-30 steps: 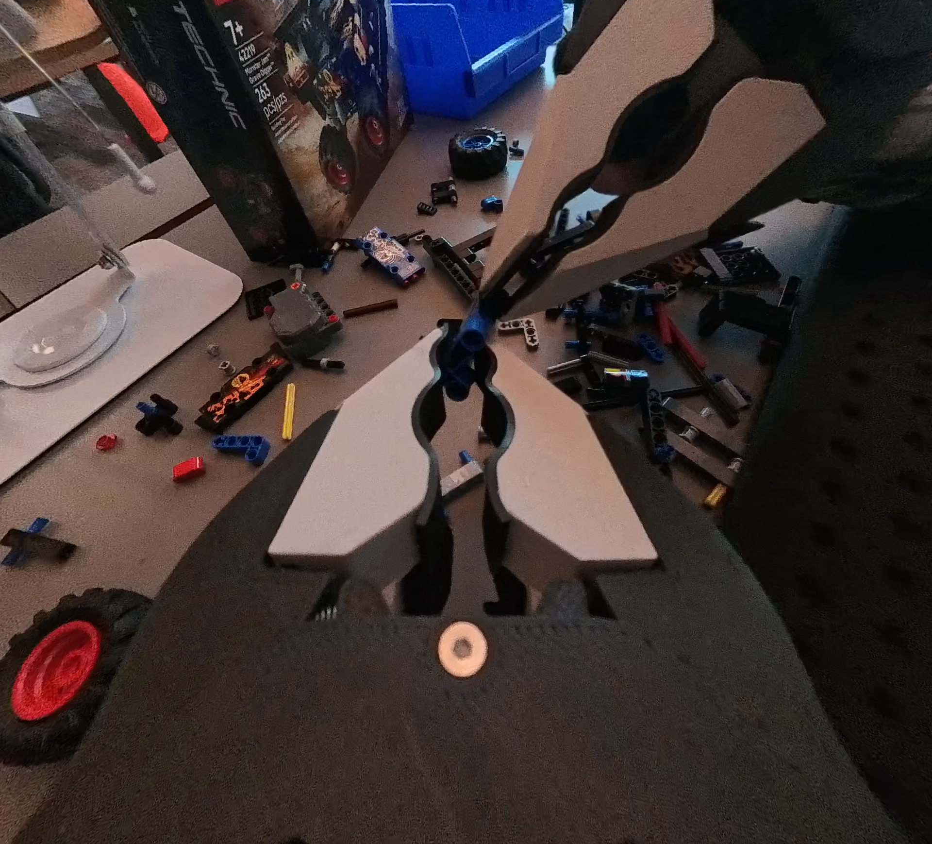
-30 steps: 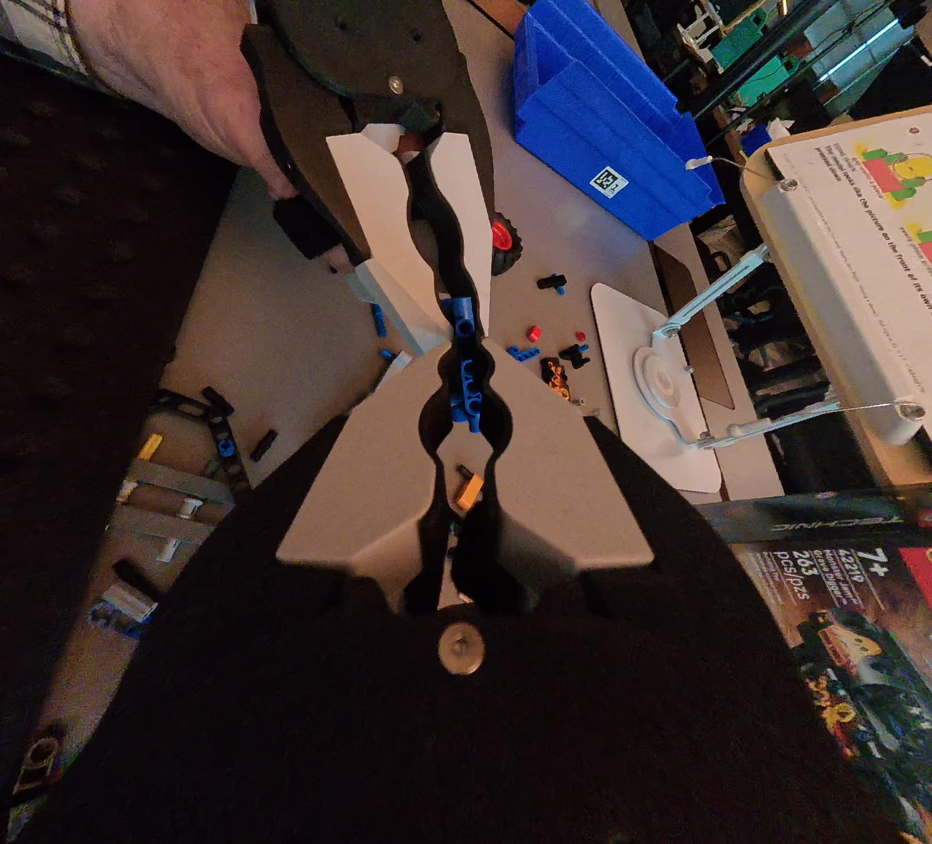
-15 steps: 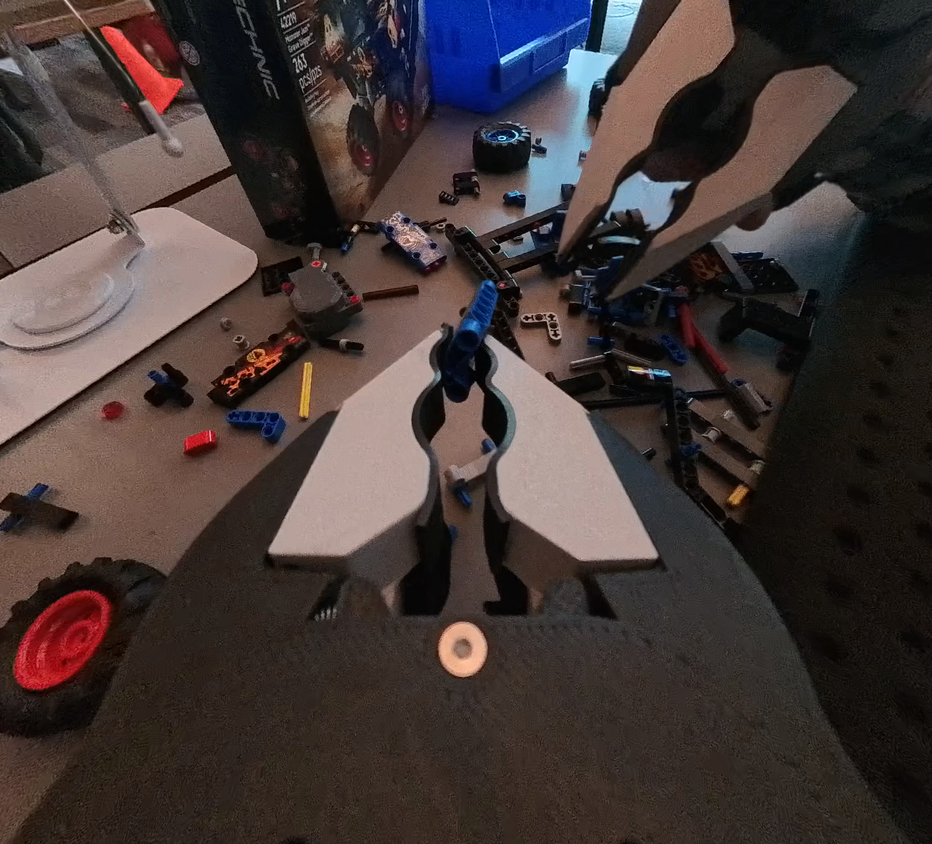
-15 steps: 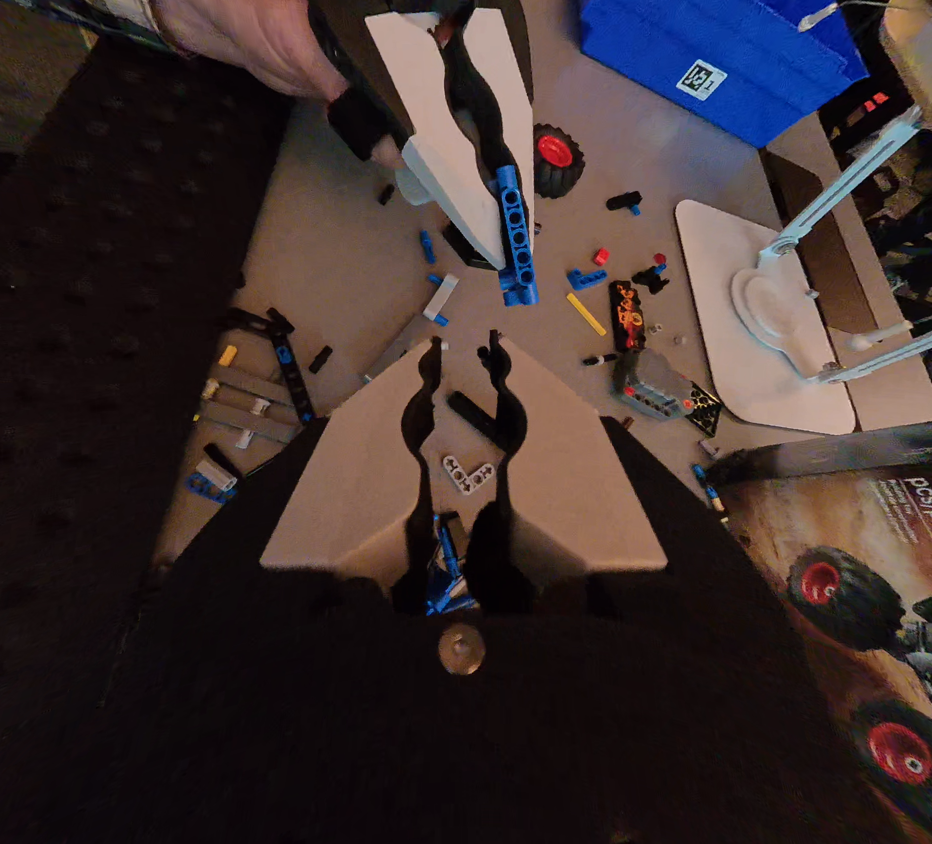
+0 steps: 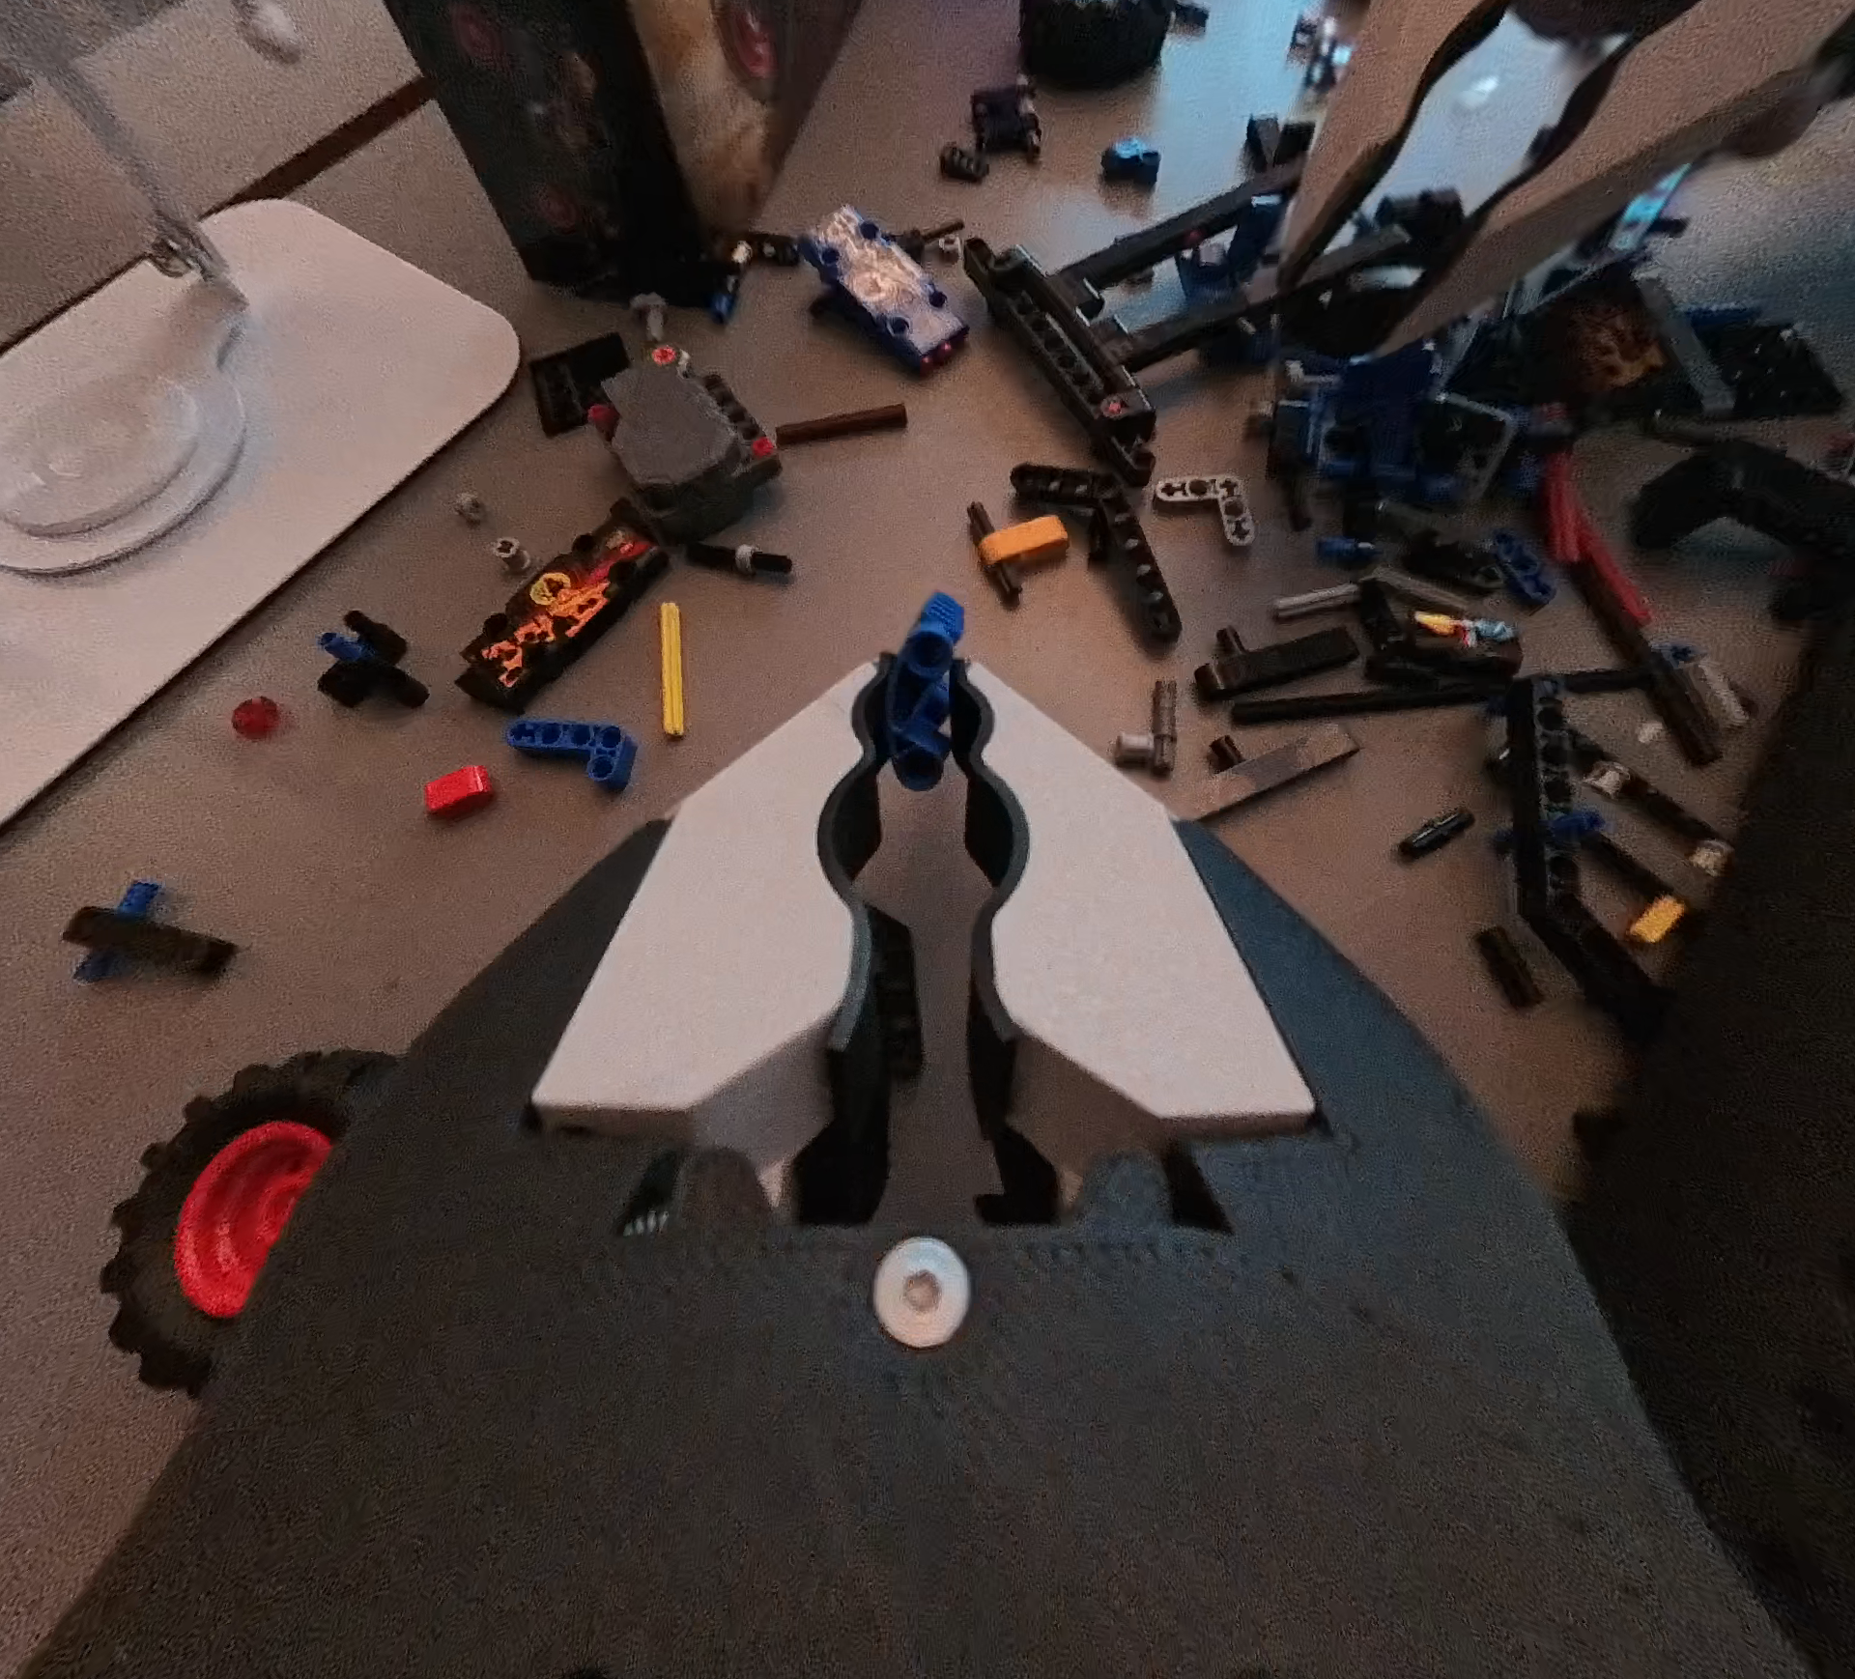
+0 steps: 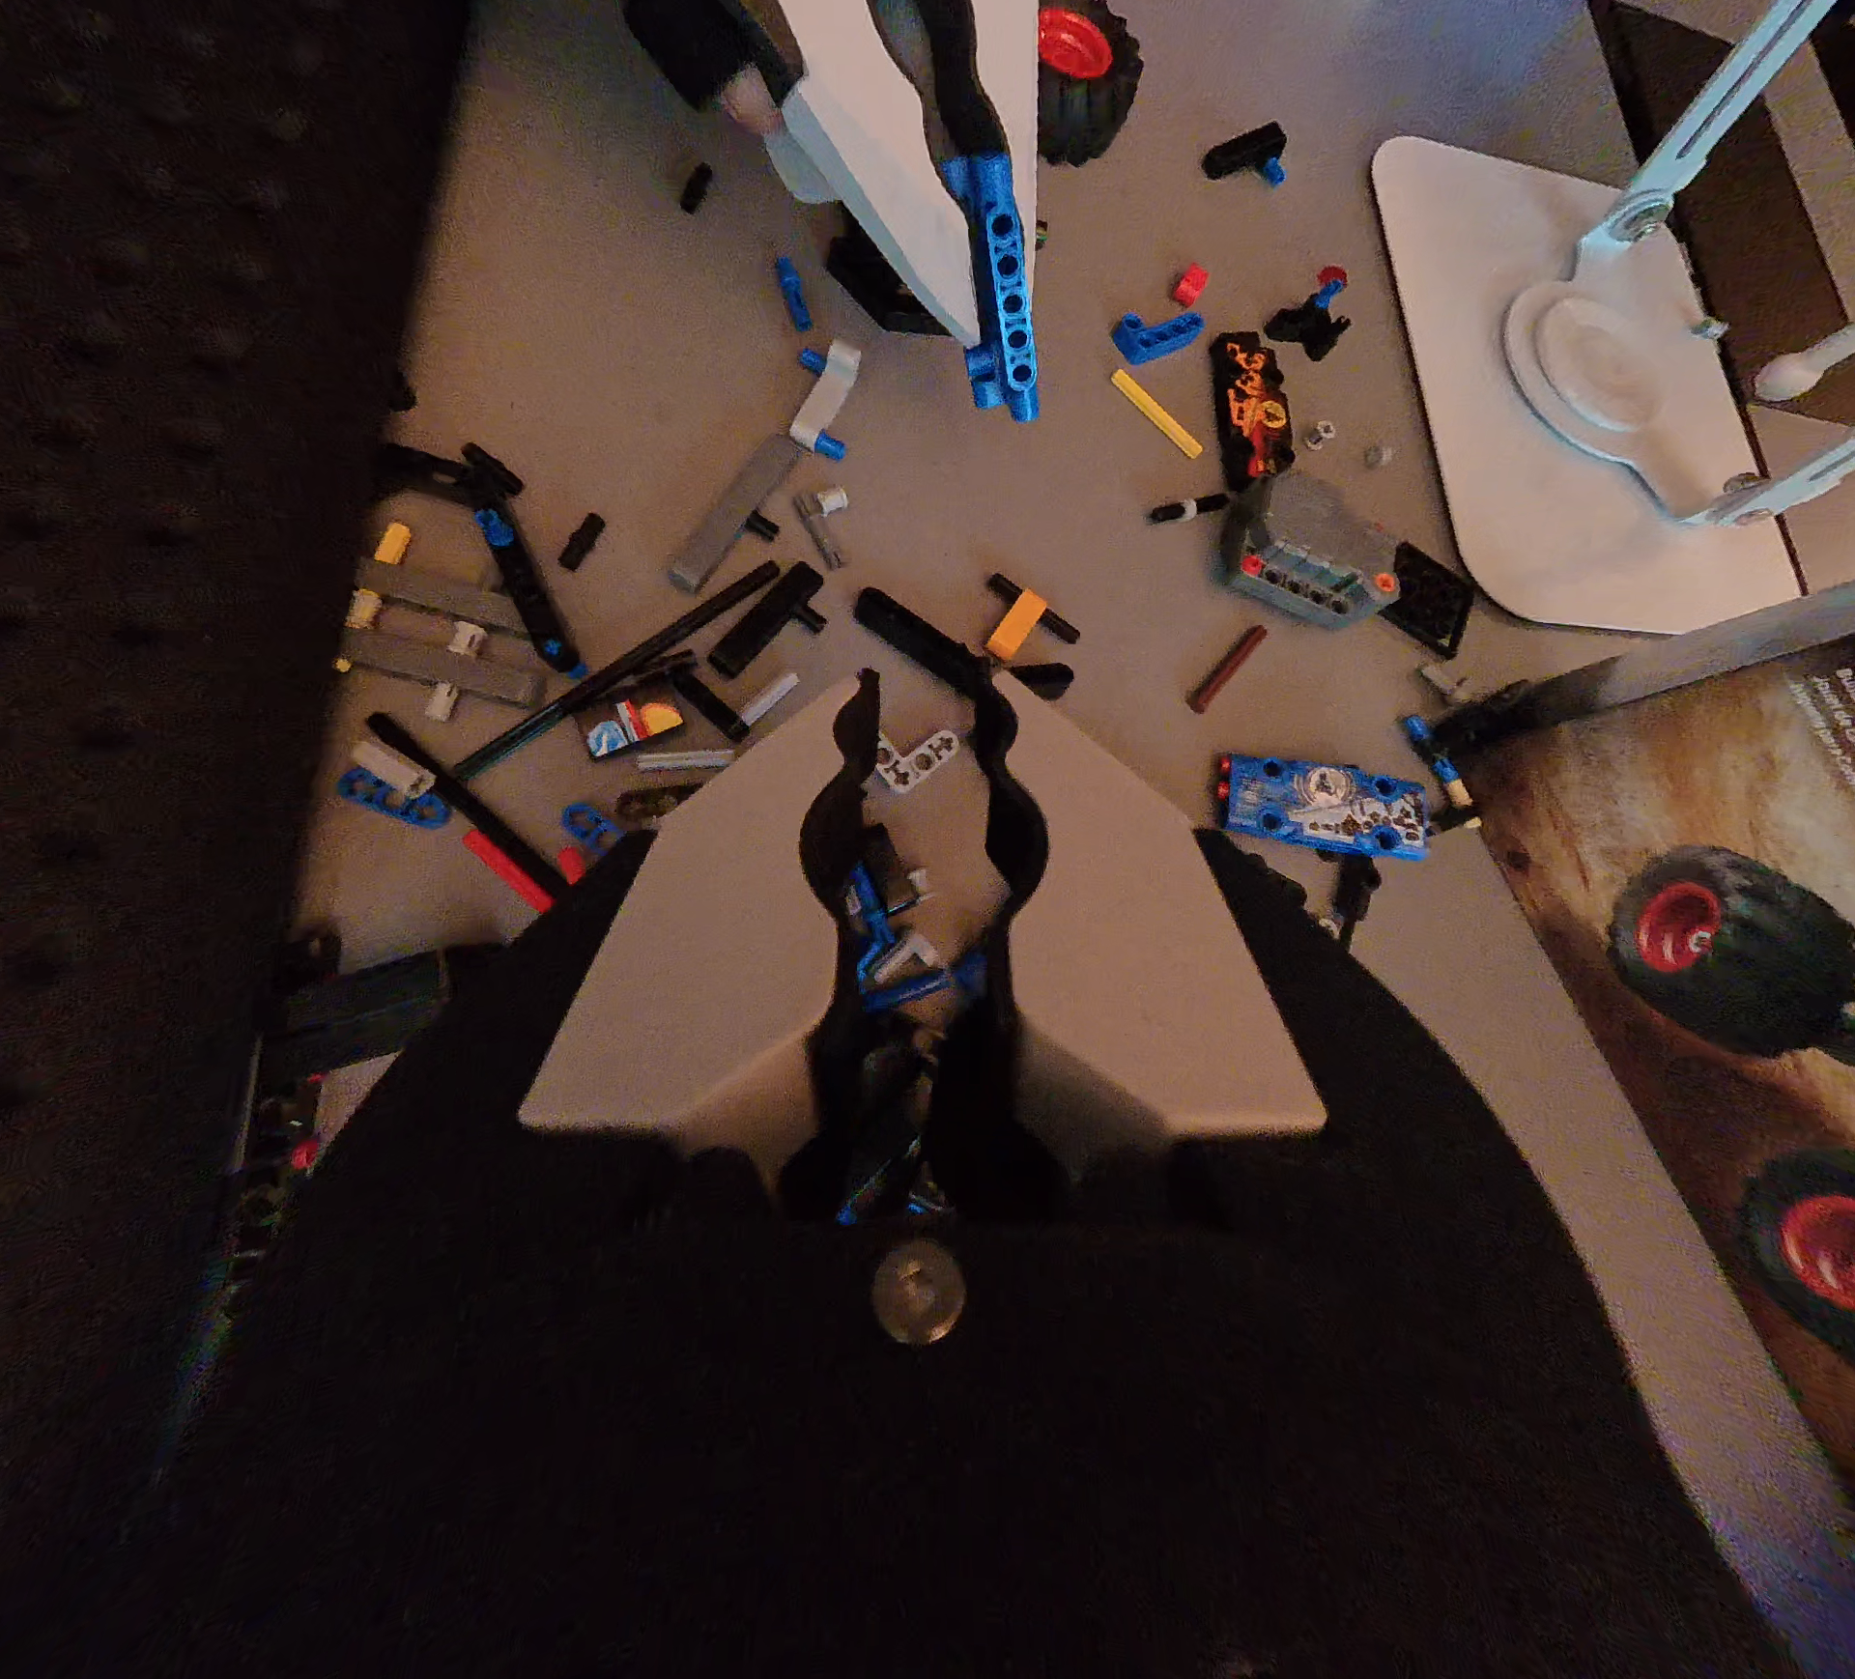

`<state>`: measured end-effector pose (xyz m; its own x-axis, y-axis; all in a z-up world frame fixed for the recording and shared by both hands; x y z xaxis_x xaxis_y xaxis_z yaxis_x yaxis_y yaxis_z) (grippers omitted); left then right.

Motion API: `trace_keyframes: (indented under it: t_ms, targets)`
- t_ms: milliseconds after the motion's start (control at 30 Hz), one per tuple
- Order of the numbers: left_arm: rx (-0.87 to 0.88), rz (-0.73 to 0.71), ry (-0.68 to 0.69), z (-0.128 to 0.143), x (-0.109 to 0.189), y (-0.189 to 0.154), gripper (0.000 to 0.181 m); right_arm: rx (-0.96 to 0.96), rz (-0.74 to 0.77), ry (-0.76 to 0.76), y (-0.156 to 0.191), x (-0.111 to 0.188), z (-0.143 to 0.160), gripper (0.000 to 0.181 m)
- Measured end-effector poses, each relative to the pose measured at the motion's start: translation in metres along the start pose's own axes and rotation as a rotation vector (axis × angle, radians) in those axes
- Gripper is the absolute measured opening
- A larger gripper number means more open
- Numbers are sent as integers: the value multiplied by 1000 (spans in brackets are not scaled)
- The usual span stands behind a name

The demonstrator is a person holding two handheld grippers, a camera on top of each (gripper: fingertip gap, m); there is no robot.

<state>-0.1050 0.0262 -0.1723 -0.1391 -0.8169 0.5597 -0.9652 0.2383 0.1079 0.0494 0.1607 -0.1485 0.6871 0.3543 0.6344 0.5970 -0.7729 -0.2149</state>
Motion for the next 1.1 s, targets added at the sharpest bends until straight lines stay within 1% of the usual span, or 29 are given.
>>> trace_keyframes:
  t_ms: [67,133,167,233,333,467,533,600,633,733,867,1000,1100]
  targets:
    - [-61,-35,75,5,-9,3,9,-26,-35,0,4,0,0,20]
    - [-134,-29,153,11,-17,0,19,-40,-69,26,9,-7,0,22]
    - [-162,-47,176,13,-19,-1,22,-40,-88,52,13,-13,0,22]
    - [-181,-29,195,15,-22,-5,34,-13,-109,113,20,-28,1,21]
    - [-180,-42,161,13,-15,-4,42,38,-138,179,25,-44,2,14]
    - [-185,-45,90,7,-6,-6,43,99,-139,172,14,-49,-3,15]
    - [-186,-44,91,7,-6,-7,43,120,-182,154,13,-53,-5,14]
    - [-197,-34,105,8,-8,-8,43,147,-213,189,12,-61,-1,14]
    - [-204,-31,105,9,-9,-8,43,147,-233,196,12,-65,0,9]
    - [-218,-22,103,9,-10,-12,42,123,-309,179,9,-71,-2,6]
    - [-223,-21,99,9,-9,-12,42,128,-368,191,6,-75,-4,0]
    - [-229,-9,60,7,-5,-15,43,152,-359,185,11,-73,-5,0]
    - [-249,-7,38,5,0,-19,42,158,-346,174,14,-64,-9,0]
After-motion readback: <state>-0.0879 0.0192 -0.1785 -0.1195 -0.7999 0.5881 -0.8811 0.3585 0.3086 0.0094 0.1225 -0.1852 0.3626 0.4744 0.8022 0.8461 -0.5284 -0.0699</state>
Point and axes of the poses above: each gripper's, where its closed fingertips meet, x back along the fingers, z out of its underside, y = z × x across the jaws, the point moved 8 cm from there along x, back along the fingers, and after that the axes turned 2 degrees about -x, right-handed, at the moved point
